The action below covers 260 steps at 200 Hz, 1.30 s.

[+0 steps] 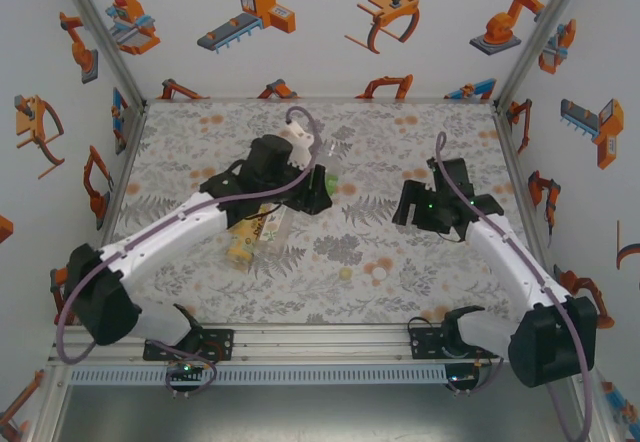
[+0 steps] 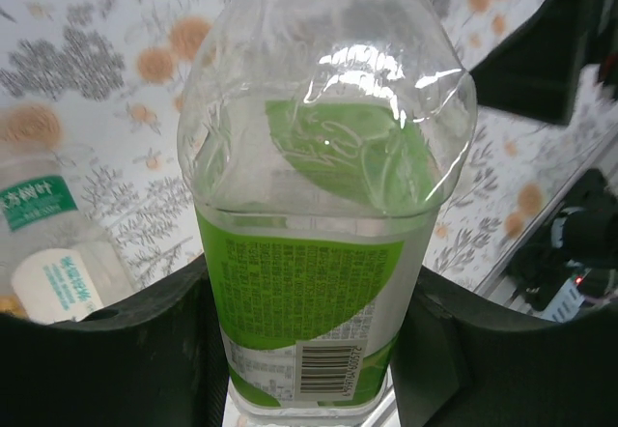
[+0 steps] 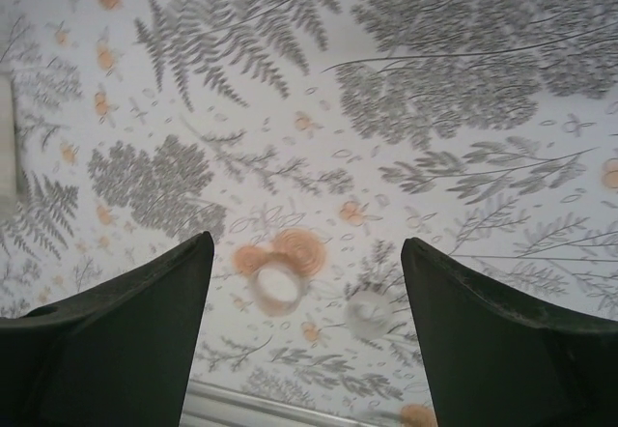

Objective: Screw on the bottle caps

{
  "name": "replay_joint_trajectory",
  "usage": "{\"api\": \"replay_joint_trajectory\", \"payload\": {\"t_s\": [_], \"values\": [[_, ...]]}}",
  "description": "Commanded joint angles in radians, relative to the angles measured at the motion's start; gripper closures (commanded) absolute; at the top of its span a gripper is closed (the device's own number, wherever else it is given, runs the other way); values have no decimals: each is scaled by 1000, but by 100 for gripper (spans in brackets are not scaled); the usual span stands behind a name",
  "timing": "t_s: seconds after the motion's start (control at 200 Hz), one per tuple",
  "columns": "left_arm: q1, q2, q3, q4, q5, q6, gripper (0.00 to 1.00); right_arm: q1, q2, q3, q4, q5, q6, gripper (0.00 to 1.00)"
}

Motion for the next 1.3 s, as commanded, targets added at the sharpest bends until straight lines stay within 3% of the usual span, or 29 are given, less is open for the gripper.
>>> {"api": "replay_joint_trajectory", "payload": {"t_s": [0.0,0.2,0.295,0.601,1.117,1.297], "values": [[38,-87,-56,147,85,-4,90,97,2,28,-97,49,80,29],[81,-196,-78,107,45,22,100,230,-8,20,-170,123,175,30],[103,-245,-112,132,49,14,100,255,-17,-7,-191,138,212,30],[123,-316,-153,172,-6,-33,100,259,-68,-109,-202,151,309,34],[124,-377,-231,185,-100,-57,100,259,-70,-241,-134,196,343,38],[124,-388,-245,187,-149,-70,100,259,-76,-269,-89,202,363,44]]}}
